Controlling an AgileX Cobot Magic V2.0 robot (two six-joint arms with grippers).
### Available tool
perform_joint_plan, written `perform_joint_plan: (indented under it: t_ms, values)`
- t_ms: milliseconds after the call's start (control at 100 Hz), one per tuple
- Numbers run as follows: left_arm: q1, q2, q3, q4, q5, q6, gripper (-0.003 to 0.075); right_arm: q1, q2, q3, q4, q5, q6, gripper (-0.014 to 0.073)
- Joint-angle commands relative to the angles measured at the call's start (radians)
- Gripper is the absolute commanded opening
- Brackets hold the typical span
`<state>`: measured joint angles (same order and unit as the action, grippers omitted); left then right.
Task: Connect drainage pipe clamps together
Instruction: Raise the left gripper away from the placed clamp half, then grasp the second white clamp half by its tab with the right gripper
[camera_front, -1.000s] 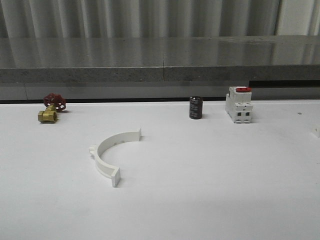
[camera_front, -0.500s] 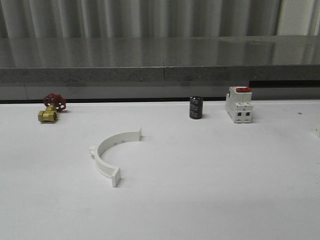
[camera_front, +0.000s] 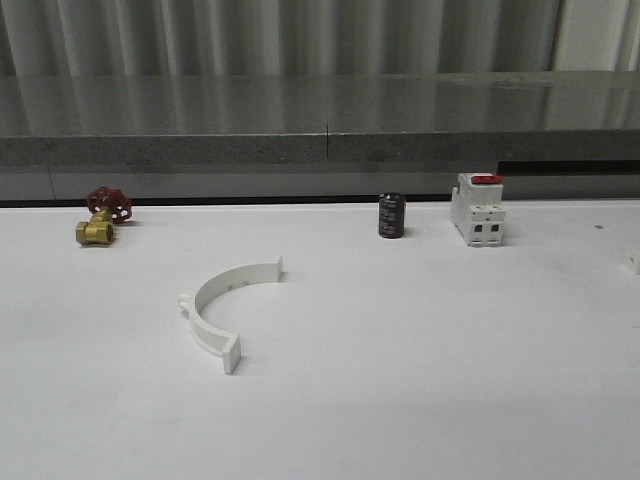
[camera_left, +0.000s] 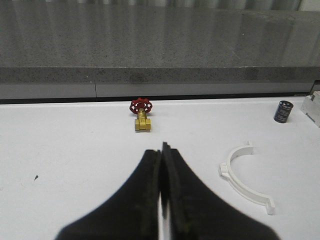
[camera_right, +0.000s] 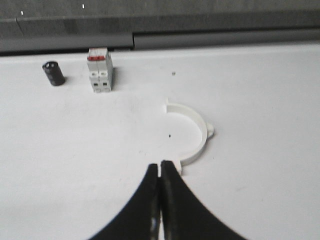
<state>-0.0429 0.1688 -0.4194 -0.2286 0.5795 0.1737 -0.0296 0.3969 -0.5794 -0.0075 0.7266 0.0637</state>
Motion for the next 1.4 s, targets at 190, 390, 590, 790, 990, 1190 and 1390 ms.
perform_joint_plan:
  t_ms: [190,390,590,790,990,1190,1390]
  values:
    - [0.001,0.011,-0.024,-0.017,-0.085,0.000,-0.0021,0.000,0.325,-0.234,0.047,0.049,-0.006,-0.0066]
    - [0.001,0.011,-0.024,-0.017,-0.085,0.000,-0.0021,0.000,0.457,-0.240,0.083,0.023,-0.006,0.0029]
    - [0.001,0.011,-0.024,-0.017,-0.085,0.000,-0.0021,0.000,0.533,-0.240,0.124,0.029,-0.006,0.0433]
    - [0.001,0.011,-0.024,-0.017,-0.085,0.000,-0.0021,-0.002,0.587,-0.253,0.124,0.036,-0.006,0.0526]
    - [0.001,0.011,-0.024,-0.017,-0.085,0.000,-0.0021,-0.006,0.789,-0.375,0.074,0.057,-0.006,0.0526]
    - [0.001,0.011,-0.024,-0.017,-0.085,0.000,-0.0021,-0.079,1.000,-0.539,0.061,0.104,-0.054,0.0518]
    - [0.001,0.011,-0.024,-0.017,-0.085,0.000,-0.0021,-0.192,1.175,-0.651,0.061,0.102,-0.117,0.0518]
